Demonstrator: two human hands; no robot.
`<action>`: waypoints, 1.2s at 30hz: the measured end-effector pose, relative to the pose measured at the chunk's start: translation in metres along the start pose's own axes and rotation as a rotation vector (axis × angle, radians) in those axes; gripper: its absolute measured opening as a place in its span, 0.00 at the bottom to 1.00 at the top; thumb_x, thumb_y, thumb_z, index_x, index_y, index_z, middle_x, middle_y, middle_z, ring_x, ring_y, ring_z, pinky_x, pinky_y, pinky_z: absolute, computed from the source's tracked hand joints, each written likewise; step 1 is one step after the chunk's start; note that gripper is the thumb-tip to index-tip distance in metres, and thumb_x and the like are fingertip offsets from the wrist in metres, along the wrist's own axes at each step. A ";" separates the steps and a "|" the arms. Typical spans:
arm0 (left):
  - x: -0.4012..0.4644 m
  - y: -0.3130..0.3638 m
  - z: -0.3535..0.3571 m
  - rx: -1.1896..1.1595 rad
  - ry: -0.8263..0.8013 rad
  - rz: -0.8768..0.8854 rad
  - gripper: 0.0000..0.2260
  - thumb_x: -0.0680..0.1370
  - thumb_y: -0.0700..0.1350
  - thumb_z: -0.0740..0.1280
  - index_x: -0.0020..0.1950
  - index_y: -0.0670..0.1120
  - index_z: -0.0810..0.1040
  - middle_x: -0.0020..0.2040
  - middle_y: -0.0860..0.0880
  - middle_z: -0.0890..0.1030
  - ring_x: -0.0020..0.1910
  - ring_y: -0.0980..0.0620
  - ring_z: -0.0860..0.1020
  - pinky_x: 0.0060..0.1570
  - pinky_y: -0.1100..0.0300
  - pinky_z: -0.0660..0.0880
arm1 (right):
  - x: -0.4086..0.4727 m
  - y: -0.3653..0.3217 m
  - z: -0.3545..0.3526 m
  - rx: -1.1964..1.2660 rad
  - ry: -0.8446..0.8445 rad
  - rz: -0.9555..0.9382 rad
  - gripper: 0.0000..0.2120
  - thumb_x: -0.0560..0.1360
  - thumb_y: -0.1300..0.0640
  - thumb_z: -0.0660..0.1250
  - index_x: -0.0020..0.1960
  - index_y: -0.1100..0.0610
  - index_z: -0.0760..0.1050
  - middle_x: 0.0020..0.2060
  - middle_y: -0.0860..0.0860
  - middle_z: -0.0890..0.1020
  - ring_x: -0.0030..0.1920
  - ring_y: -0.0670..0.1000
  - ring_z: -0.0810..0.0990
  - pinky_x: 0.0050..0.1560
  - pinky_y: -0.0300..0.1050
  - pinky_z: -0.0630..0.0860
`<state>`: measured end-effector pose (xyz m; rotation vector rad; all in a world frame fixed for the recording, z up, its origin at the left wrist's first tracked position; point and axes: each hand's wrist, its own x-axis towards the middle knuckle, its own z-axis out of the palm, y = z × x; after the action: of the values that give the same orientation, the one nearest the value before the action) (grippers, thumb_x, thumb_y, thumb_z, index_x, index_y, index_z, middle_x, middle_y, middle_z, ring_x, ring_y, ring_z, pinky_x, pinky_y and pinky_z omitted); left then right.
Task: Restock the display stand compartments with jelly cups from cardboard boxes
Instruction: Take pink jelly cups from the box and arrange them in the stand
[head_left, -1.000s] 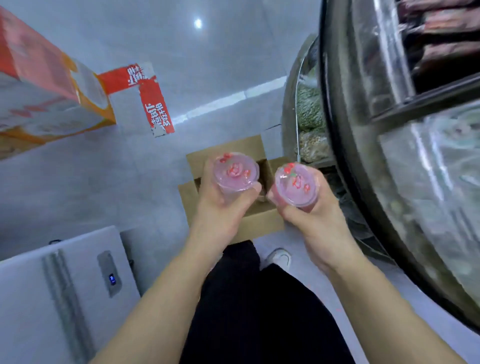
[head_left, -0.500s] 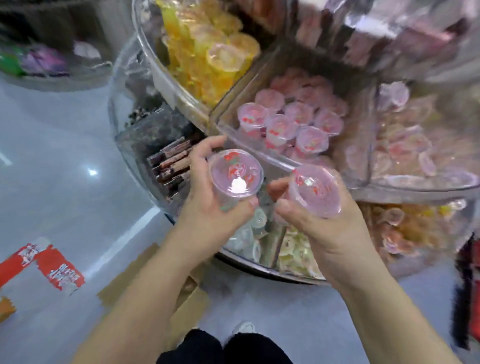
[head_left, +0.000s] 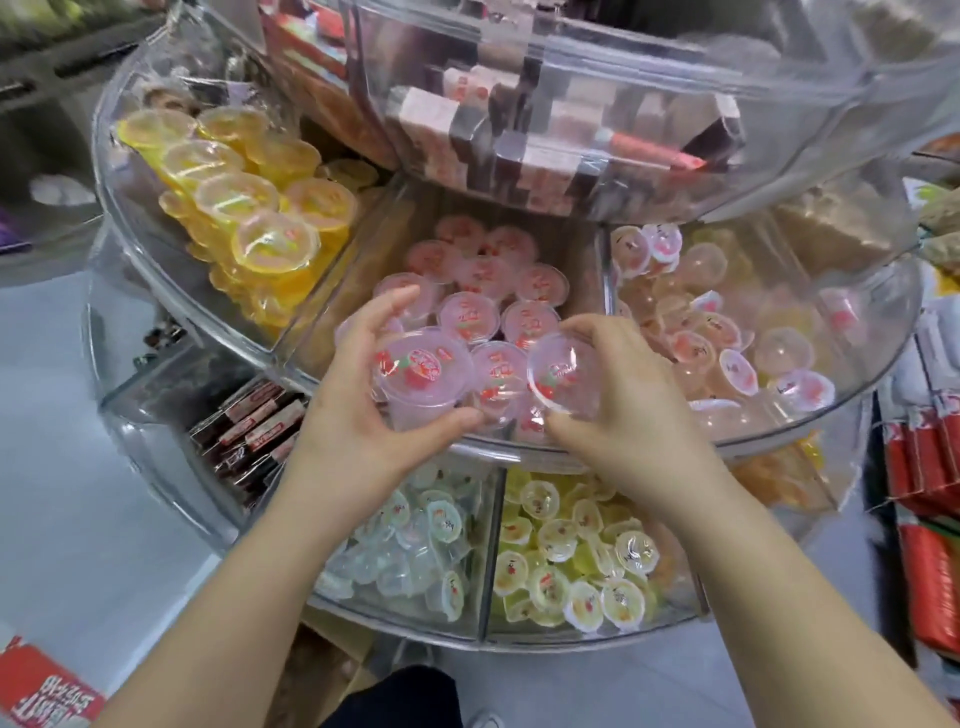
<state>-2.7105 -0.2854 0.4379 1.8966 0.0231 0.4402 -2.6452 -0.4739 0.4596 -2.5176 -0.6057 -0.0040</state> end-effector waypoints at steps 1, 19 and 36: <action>0.010 -0.002 -0.002 0.014 -0.028 0.014 0.32 0.61 0.55 0.77 0.61 0.60 0.68 0.59 0.67 0.72 0.59 0.70 0.69 0.55 0.79 0.62 | 0.006 0.001 0.002 -0.108 -0.002 -0.021 0.27 0.65 0.55 0.70 0.62 0.54 0.68 0.56 0.48 0.74 0.60 0.50 0.69 0.61 0.43 0.58; 0.076 -0.031 0.014 0.007 -0.375 -0.099 0.25 0.63 0.64 0.69 0.58 0.62 0.69 0.55 0.71 0.72 0.57 0.69 0.71 0.50 0.79 0.66 | 0.031 0.016 0.008 -0.575 -0.231 -0.104 0.28 0.71 0.43 0.66 0.65 0.54 0.64 0.56 0.47 0.77 0.57 0.51 0.66 0.53 0.48 0.55; 0.075 -0.032 0.016 -0.050 -0.321 -0.129 0.22 0.67 0.58 0.71 0.58 0.62 0.69 0.57 0.68 0.73 0.59 0.68 0.71 0.52 0.78 0.66 | 0.024 0.021 0.011 -0.502 -0.169 -0.102 0.21 0.66 0.57 0.71 0.58 0.58 0.76 0.57 0.53 0.78 0.64 0.56 0.71 0.57 0.45 0.57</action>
<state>-2.6299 -0.2709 0.4256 1.8843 -0.0771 0.0461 -2.6159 -0.4735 0.4426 -2.9871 -0.8926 0.0231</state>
